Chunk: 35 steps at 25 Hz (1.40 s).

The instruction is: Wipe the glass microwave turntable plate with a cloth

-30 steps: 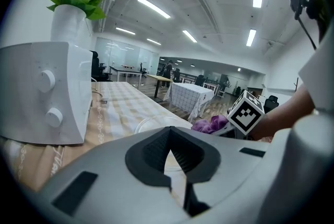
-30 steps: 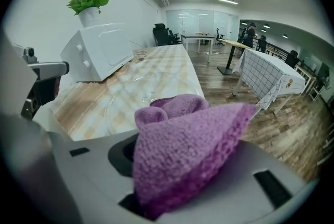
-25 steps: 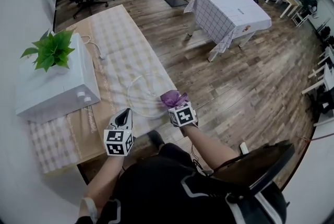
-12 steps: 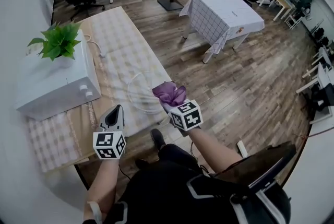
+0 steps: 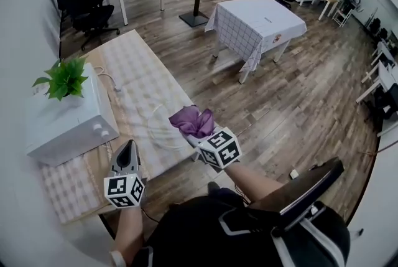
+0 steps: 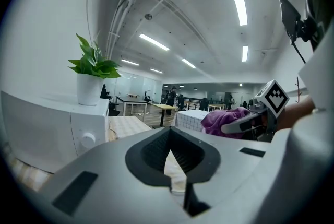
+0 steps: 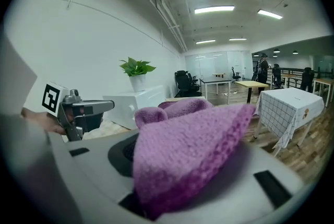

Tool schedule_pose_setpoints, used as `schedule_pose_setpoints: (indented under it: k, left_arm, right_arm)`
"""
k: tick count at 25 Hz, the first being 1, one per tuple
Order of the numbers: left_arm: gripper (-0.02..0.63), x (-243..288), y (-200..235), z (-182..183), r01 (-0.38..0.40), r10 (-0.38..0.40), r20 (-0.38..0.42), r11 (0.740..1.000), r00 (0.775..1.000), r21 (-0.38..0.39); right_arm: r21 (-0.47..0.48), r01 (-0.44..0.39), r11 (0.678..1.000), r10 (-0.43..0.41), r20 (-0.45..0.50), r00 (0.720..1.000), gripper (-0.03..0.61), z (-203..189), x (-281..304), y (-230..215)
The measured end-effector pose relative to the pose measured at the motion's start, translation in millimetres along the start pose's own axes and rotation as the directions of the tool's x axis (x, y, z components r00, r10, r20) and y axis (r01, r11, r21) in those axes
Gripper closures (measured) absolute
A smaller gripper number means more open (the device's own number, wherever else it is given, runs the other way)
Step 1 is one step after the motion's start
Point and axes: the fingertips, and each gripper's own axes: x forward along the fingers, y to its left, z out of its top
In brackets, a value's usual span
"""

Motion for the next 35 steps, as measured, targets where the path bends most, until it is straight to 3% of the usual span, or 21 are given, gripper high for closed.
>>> schedule_pose_setpoints:
  k: [10, 23, 35]
  left_arm:
    - [0.611, 18.3, -43.7, 34.1, -0.034, 0.033, 0.049, 0.999, 0.998, 0.018]
    - [0.611, 26.3, -69.4, 44.8, -0.061, 0.060, 0.071, 0.998, 0.996, 0.006]
    - [0.612, 21.9, -81.2, 44.1, -0.045, 0.044, 0.083, 0.999, 0.996, 0.004]
  right_arm:
    - [-0.031, -0.039, 0.999, 0.041, 0.080, 0.996, 0.437, 28.9, -22.6, -29.4]
    - [-0.008, -0.085, 0.996, 0.086, 0.129, 0.988, 0.437, 37.0, -40.7, -43.3]
    - [-0.014, -0.074, 0.997, 0.075, 0.131, 0.988, 0.437, 31.5, -53.5, -46.9]
